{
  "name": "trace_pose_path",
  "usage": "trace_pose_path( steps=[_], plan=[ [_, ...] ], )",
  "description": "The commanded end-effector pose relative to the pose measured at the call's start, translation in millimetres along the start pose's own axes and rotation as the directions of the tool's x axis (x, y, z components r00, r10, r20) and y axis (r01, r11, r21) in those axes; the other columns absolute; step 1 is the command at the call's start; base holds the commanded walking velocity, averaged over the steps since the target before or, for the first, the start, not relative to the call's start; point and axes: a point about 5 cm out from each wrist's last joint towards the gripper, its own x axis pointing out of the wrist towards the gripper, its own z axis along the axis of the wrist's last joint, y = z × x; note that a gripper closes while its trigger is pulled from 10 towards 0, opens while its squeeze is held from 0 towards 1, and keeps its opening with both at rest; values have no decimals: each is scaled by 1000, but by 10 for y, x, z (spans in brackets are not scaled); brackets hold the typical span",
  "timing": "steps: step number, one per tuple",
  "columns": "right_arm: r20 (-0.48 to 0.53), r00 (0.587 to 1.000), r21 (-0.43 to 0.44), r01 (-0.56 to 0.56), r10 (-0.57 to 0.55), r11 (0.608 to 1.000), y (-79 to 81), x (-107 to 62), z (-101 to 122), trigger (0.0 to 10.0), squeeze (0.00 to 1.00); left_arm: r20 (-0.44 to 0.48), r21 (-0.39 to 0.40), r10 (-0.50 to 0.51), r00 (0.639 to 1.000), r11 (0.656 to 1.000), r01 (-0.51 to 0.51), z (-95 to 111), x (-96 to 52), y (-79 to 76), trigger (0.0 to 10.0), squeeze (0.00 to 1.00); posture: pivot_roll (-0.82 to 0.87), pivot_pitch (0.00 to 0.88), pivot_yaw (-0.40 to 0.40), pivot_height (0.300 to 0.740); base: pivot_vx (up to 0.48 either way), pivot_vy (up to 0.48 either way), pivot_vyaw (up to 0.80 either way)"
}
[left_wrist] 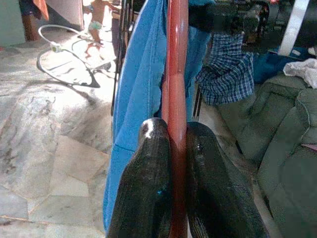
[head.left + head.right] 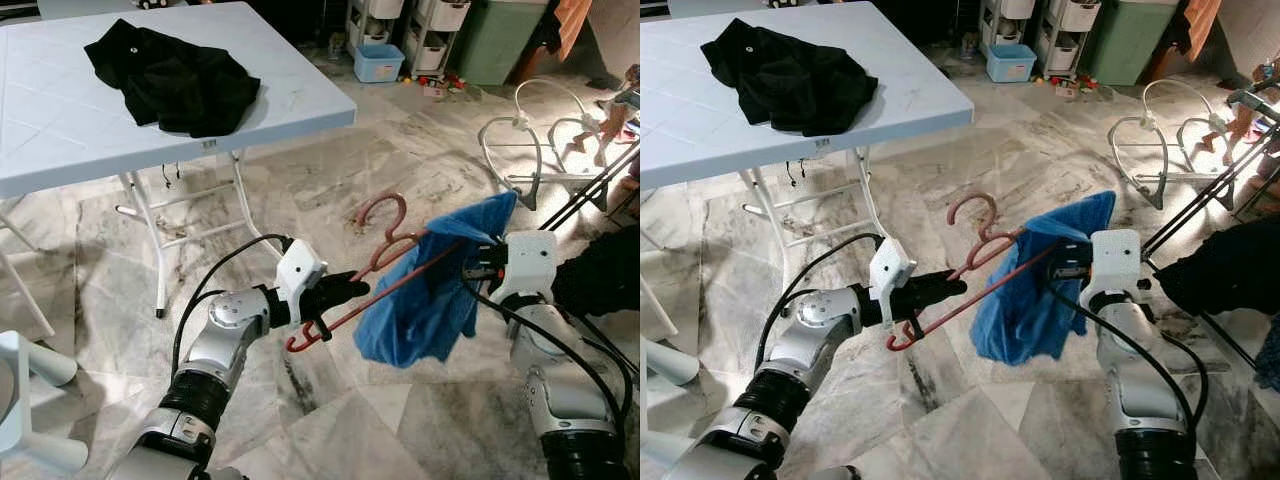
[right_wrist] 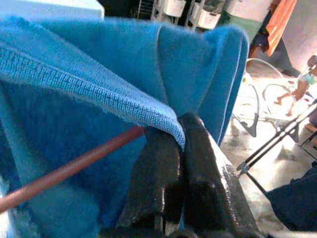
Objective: Hang hanger
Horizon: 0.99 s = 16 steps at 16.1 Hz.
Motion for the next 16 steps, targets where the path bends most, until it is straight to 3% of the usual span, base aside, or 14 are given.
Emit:
trace_pose_path(
  steps=[1,4,6,8,13,16],
  plan=[
    [46,999,26,23,-24,999,-37,11,115,0,0,-6,29,-19,1000,999,19,21,23,-8,0,0,53,76,-132,740,0,0,0],
    [83,996,97,10,-18,995,17,34,229,0,0,-160,80,-55,986,994,68,-195,-109,-9,0,0,53,91,-132,740,0,0,0],
    [94,995,102,8,-17,995,47,86,303,0,0,-271,137,-107,957,979,148,-311,-230,-20,0,0,57,96,-132,740,0,0,0],
    [86,995,73,38,-44,997,-4,120,301,0,0,-297,157,-92,951,977,143,-326,-281,20,0,0,63,98,-135,740,0,0,0],
    [-13,975,-42,220,-220,975,-438,81,104,0,0,-314,214,-51,948,969,123,-263,-427,172,0,0,76,101,-143,740,0,0,0],
    [-78,938,-51,335,-338,941,-657,14,-58,0,0,-265,222,-13,964,972,74,-183,-403,238,0,0,72,102,-137,740,0,0,0]
  ],
)
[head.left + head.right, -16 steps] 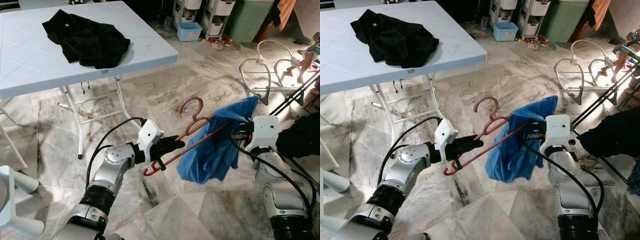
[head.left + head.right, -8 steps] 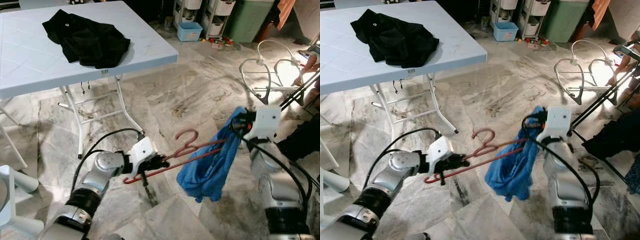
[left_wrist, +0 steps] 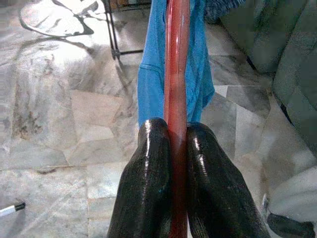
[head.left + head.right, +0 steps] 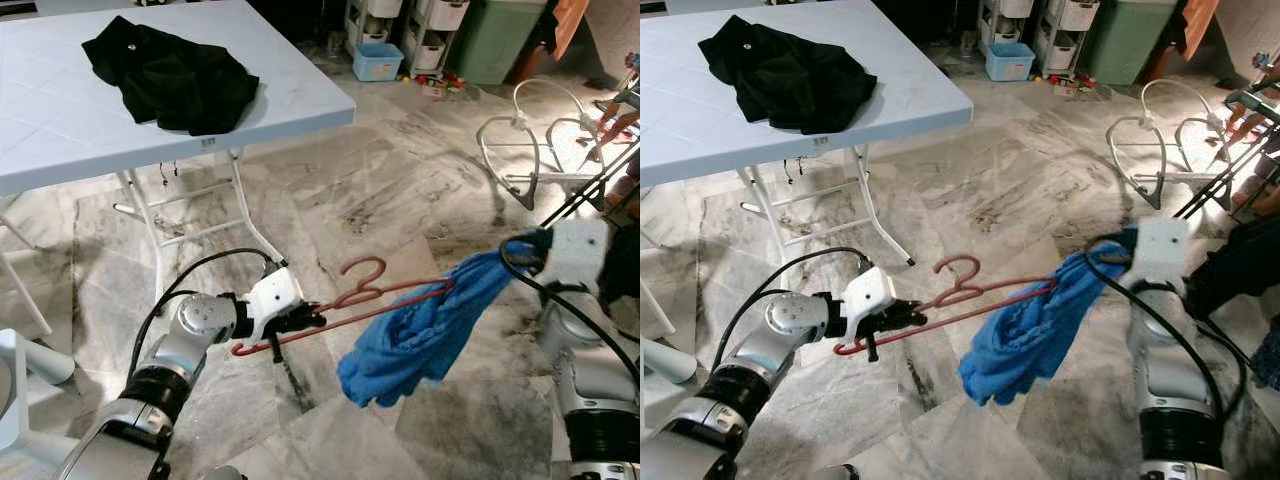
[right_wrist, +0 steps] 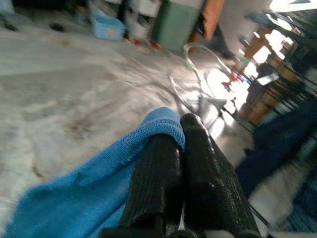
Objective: Hang hanger
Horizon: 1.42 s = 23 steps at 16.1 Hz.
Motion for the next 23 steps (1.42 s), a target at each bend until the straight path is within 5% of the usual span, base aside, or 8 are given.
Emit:
trace_pose_path(
  steps=[1,4,6,8,11,14,19,23],
  plan=[
    [-49,995,38,89,-87,995,-169,-27,-131,0,0,69,9,11,998,1000,-11,114,26,37,0,0,70,103,-134,740,0,0,0],
    [-135,983,195,152,-127,969,-205,-73,-334,0,0,173,-39,-53,984,997,61,231,81,-15,0,0,69,103,-129,740,0,0,0],
    [-119,986,156,132,-114,979,-191,-79,-334,0,0,121,-27,-120,985,992,124,179,103,-88,0,0,67,105,-126,740,0,0,0],
    [-71,997,134,15,-5,991,36,-84,-274,0,0,37,41,-228,973,973,226,60,139,-258,0,0,61,109,-120,740,0,0,0],
    [-103,994,151,-16,32,988,182,-120,-378,0,0,92,25,-226,970,974,225,158,195,-270,0,0,62,108,-115,740,0,0,0],
    [-71,997,95,-12,18,995,171,-153,-382,0,0,-110,112,-276,955,951,287,11,104,-239,0,0,70,106,-114,740,0,0,0],
    [209,971,-14,124,-118,992,-149,-102,182,0,0,-253,121,-169,953,971,205,-202,-23,-118,0,0,66,102,-123,740,0,0,0],
    [278,947,-29,174,-159,984,-203,-139,256,0,0,-153,139,247,957,964,-227,-63,5,232,0,0,77,100,-128,740,0,0,0]
  ],
)
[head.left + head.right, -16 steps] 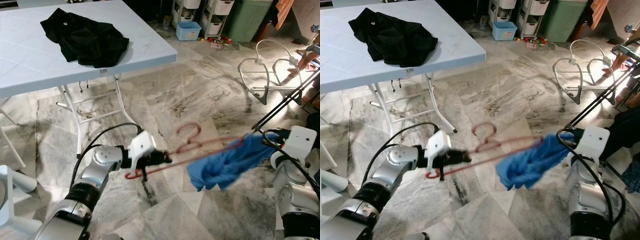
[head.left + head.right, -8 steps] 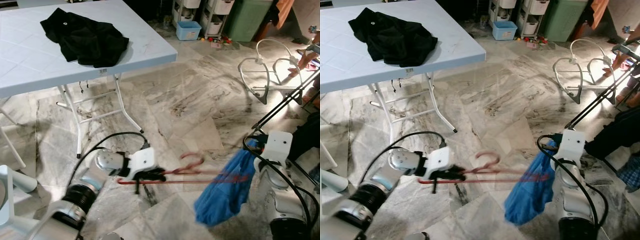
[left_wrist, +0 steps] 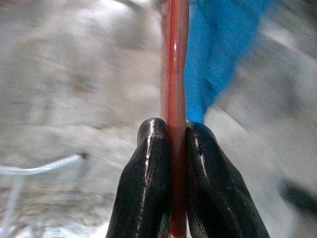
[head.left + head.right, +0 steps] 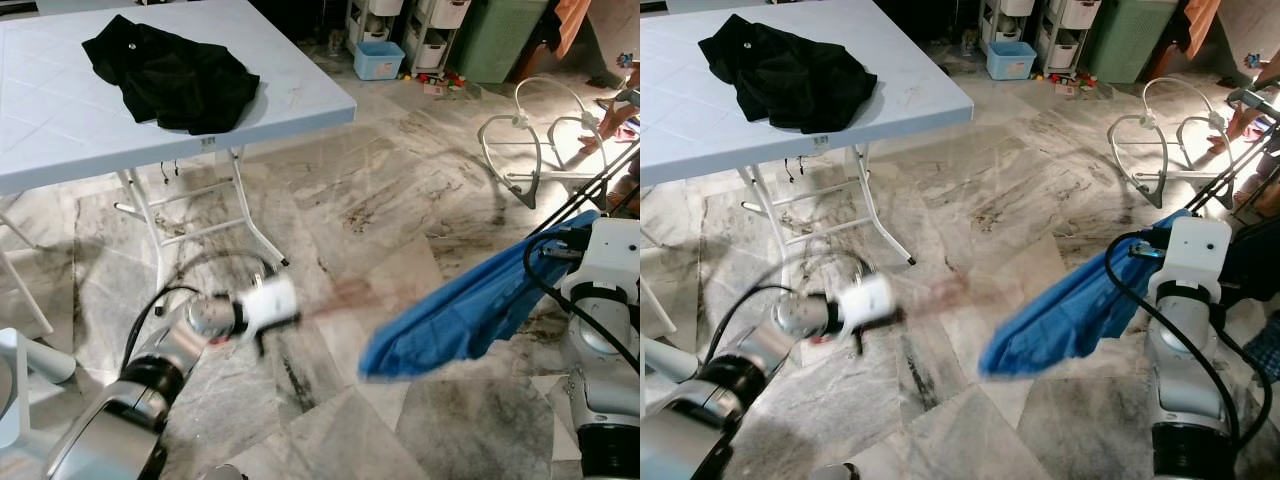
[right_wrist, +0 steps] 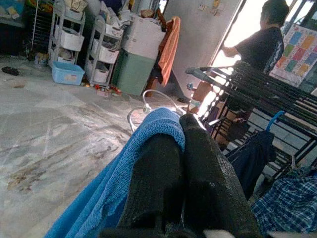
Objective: Hang hanger
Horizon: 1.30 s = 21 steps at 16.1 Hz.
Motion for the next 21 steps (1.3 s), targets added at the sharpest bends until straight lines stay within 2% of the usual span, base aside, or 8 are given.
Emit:
trace_pose_path(
  steps=[1,3,6,8,10,12,15,21],
  plan=[
    [26,999,12,39,-39,999,-54,-12,38,0,0,48,-37,94,994,995,-92,91,19,92,0,0,77,99,-128,740,0,0,0],
    [-33,990,-7,134,-135,991,-133,-35,-90,0,0,85,-120,221,972,970,-210,139,54,144,0,0,73,96,-125,740,0,0,0],
    [-152,971,88,201,-186,976,-215,-110,-280,0,0,80,-300,330,941,908,-293,128,153,57,0,0,72,83,-125,740,0,0,0],
    [-188,977,126,122,-97,985,-78,-238,-349,0,0,23,-363,442,897,840,-404,89,225,-46,3137,0,66,65,-123,740,0,0,0],
    [-203,979,130,35,-8,991,98,-446,-376,0,0,-107,-412,566,817,723,-555,-39,224,-100,5451,0,59,28,-113,740,0,0,0],
    [-179,983,151,-10,37,989,196,-566,-315,0,0,-149,-397,610,778,684,-612,-103,189,-99,10000,0,61,0,-95,740,0,0,0],
    [-140,990,194,10,18,981,186,-699,-209,0,0,-241,-352,666,706,618,-703,-232,94,-40,10000,0,66,0,-81,740,0,0,0],
    [-131,991,210,14,14,978,217,-887,-116,0,0,-106,-299,625,774,722,-624,-72,18,149,10000,0,87,0,-74,740,0,0,0]
  ],
)
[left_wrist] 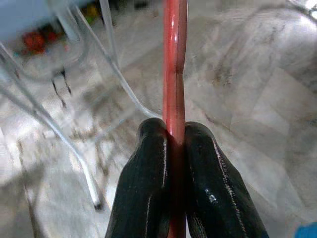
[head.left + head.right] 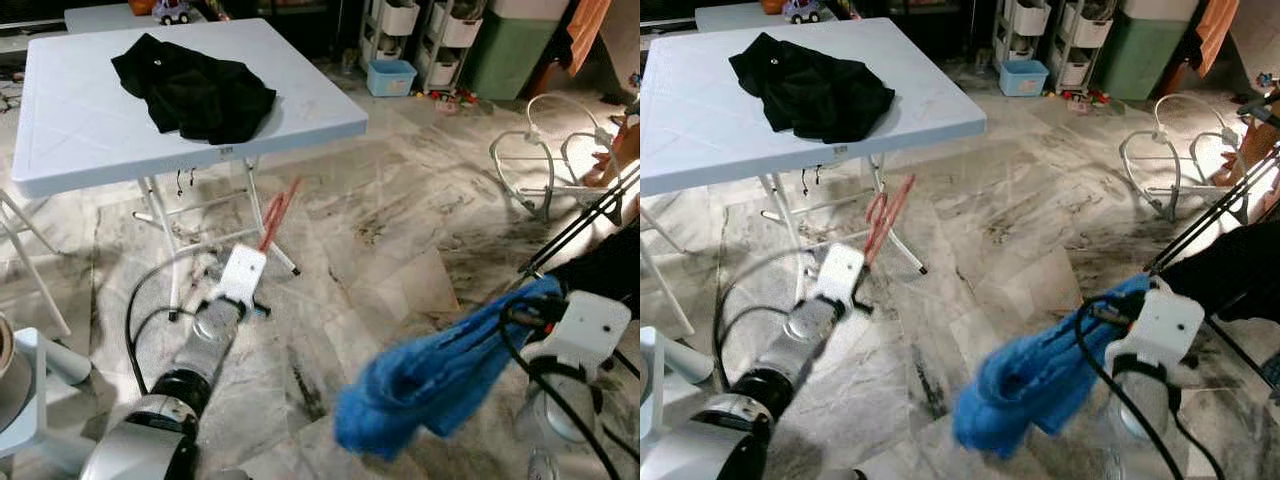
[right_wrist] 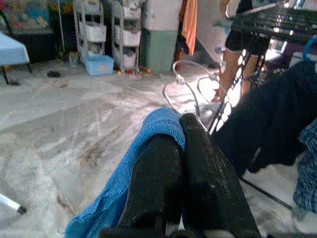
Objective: Hang hanger
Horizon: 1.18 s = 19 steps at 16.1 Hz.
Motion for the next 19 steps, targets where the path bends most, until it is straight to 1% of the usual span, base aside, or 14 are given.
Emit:
trace_pose_path(
  steps=[1,3,4,5,7,8,9,11,12,13,14,15,16,19],
  plan=[
    [30,999,-10,22,-22,1000,-34,-8,81,0,0,48,10,-41,998,999,40,112,12,-45,10000,0,83,0,-68,740,0,0,0],
    [39,999,-10,35,-35,999,-62,-53,101,0,0,138,16,-50,989,999,48,200,-48,-70,10000,0,77,0,-56,740,0,0,0],
    [43,998,-5,48,-47,999,-97,-104,109,0,0,145,-18,-22,989,1000,25,149,-105,-61,10000,0,77,0,-51,740,0,0,0],
    [52,997,-16,53,-52,998,-134,-169,109,0,0,101,-88,25,995,996,-16,14,-151,8,10000,0,77,0,-51,740,0,0,0],
    [45,997,-1,56,-56,998,-159,-216,100,0,0,79,-131,46,996,991,-35,-66,-181,80,10000,0,88,0,-62,740,0,0,0],
    [44,998,11,54,-54,998,-153,-212,104,0,0,76,-140,37,996,990,-26,-89,-205,79,10000,0,93,0,-67,740,0,0,0],
    [47,998,2,43,-43,999,-128,-184,118,0,0,112,-114,-23,993,993,36,-69,-243,17,10000,0,105,10,-71,740,0,0,0],
    [61,998,6,29,-30,1000,-98,-135,153,0,0,160,-17,-92,983,995,96,-96,-325,-55,10000,0,111,13,-71,740,0,0,0],
    [75,997,3,34,-34,999,-102,-97,182,0,0,123,-36,-109,986,993,115,-200,-360,-53,10000,0,114,17,-74,740,0,0,0],
    [77,996,8,38,-39,999,-109,-92,188,0,0,117,-49,-119,986,991,125,-226,-371,-54,10000,0,114,18,-74,740,0,0,0],
    [80,996,11,41,-41,999,-113,-97,192,1412,0,117,-69,-116,986,990,125,-227,-372,-56,10000,0,114,21,-77,740,0,0,0],
    [79,996,21,37,-39,999,-112,-101,193,7020,0,133,-91,-129,983,986,142,-185,-365,-86,10000,0,114,25,-83,740,0,0,0],
    [77,997,19,21,-23,1000,-81,-100,188,10000,0,157,-101,-157,975,980,174,-128,-358,-132,10000,0,111,24,-82,740,292,0,0],
    [54,999,24,4,-5,1000,-41,-98,166,10000,0,179,-120,-184,966,971,207,-55,-306,-172,10000,0,102,19,-78,740,360,0,-171]
  ],
)
